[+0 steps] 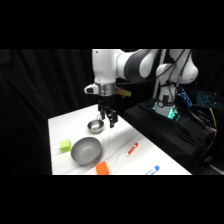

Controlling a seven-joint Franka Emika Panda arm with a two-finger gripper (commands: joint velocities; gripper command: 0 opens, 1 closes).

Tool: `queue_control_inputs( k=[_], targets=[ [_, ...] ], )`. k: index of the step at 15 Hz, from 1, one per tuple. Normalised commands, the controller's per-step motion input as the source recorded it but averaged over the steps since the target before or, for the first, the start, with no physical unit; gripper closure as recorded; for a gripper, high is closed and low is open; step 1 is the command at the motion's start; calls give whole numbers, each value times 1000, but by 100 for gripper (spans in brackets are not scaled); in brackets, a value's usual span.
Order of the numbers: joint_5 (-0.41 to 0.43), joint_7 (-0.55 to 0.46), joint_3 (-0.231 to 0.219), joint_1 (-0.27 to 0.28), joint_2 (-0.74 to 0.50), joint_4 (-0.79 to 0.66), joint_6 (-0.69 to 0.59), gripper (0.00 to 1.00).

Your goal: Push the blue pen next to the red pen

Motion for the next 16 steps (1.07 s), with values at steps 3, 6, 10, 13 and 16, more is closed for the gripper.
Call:
queue_control_inputs(
  k=[3, 6, 10, 13, 16],
  targets=[
    [-33, 46, 36, 2, -11, -19, 29, 0],
    [-59, 134, 96, 80, -24, -68, 99, 0],
    [-75, 192, 127, 137, 9, -54, 136, 0],
    [-145, 381, 99, 164, 74, -1, 152, 0],
    [-127, 471, 62, 155, 108, 41, 164, 0]
  ],
)
